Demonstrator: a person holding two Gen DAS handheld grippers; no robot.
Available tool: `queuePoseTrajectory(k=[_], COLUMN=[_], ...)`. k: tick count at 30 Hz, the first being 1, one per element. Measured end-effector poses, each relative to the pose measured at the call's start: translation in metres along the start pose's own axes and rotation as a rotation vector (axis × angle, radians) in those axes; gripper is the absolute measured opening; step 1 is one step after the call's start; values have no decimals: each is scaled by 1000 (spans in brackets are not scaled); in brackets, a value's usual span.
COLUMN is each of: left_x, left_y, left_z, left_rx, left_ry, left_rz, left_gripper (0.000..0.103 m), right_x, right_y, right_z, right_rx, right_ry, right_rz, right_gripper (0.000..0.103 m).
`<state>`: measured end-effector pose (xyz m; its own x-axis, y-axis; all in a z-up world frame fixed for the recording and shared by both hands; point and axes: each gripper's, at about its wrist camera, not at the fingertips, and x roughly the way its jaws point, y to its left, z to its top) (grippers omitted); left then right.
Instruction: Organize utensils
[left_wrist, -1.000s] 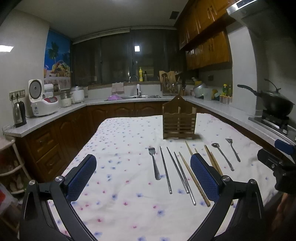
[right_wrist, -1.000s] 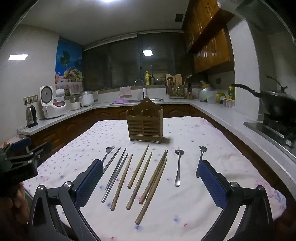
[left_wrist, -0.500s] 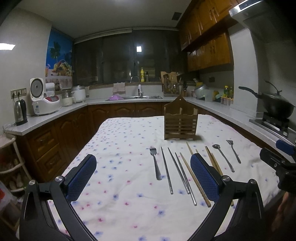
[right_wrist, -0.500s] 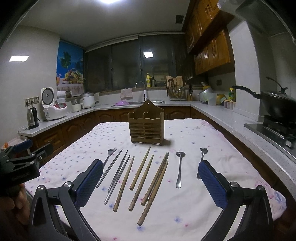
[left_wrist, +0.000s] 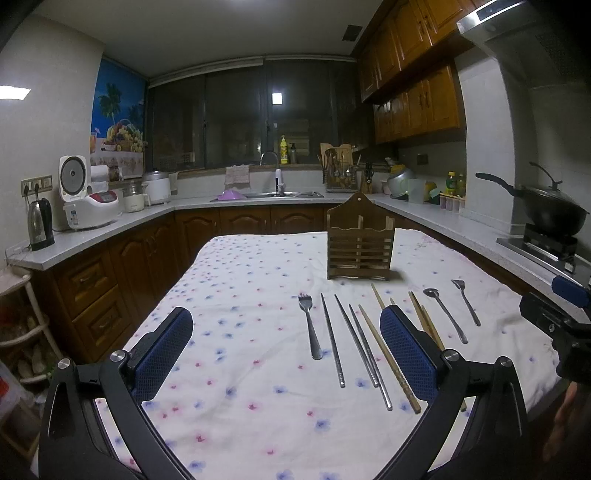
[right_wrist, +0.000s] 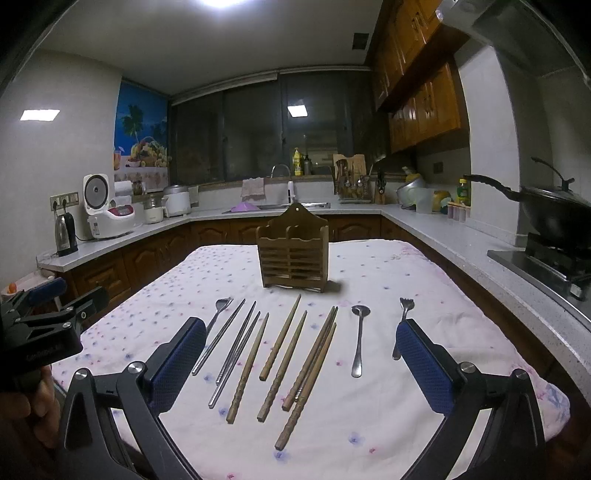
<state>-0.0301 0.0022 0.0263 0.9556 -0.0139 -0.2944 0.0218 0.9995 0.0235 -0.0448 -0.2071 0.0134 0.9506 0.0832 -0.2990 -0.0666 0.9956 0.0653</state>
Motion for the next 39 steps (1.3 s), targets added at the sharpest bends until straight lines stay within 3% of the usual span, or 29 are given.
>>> queuePoseTrajectory(k=[27,39], left_x=[2,58], left_y=[6,15], left_z=[-6,-2], left_rx=[-1,-47], left_ry=[3,184], left_rz=[-3,-42], left_gripper=[103,103], right_x=[0,39], right_y=[3,-16], right_z=[1,6], right_rx=[-7,35], right_ry=[-1,112], right_rz=[3,-22], right_gripper=[103,103])
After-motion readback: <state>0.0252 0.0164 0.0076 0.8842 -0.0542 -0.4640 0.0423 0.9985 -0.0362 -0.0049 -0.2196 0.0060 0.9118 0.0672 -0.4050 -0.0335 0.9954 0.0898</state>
